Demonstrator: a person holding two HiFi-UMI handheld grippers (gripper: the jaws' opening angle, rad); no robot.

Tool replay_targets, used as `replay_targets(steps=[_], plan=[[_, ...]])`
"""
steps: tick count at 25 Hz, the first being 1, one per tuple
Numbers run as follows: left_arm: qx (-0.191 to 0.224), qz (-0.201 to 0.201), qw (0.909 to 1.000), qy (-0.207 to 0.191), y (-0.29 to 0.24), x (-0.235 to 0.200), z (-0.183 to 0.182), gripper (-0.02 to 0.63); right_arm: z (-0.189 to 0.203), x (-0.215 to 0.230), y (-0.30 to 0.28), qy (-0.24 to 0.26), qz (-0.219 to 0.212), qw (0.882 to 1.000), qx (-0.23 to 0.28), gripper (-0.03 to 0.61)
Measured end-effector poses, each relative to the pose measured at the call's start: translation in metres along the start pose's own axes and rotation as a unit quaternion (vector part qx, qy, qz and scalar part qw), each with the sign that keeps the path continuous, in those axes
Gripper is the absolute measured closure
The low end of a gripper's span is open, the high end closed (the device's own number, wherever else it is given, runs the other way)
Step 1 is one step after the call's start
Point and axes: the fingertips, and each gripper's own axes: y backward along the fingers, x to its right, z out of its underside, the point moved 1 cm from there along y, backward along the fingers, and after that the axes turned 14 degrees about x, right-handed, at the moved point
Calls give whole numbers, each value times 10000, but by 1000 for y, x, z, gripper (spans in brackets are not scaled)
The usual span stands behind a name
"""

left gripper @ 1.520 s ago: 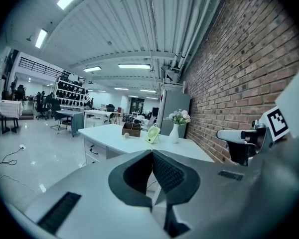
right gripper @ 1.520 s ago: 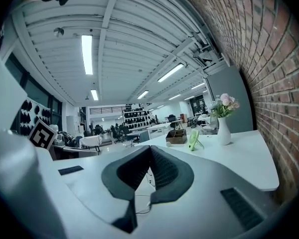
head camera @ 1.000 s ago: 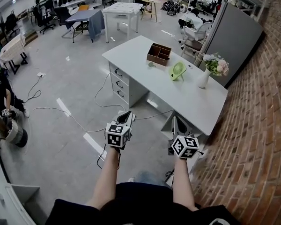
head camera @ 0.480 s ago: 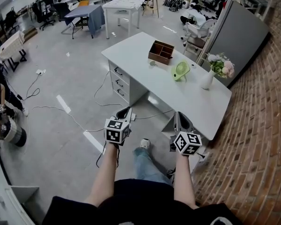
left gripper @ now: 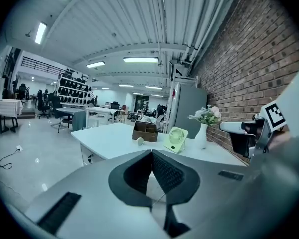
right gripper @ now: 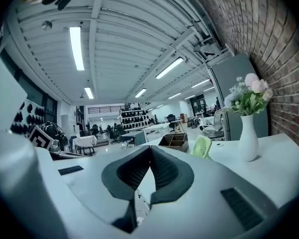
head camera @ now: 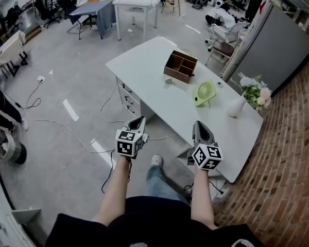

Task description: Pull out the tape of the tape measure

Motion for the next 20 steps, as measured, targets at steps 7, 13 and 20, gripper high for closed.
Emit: replay_targets(steps=[7, 13, 20], plan=[[-85, -38, 10000, 20, -139, -40, -21, 591, -2, 54, -140, -59, -253, 9996, -131, 575], [-102, -72, 9999, -77, -227, -66, -33, 591, 5, 86, -233, -213, -389, 9989, -183, 575], [-105, -41, 9999, -37, -282, -87, -45, 591, 10, 97, -286, -209, -458, 9982, -324, 575]])
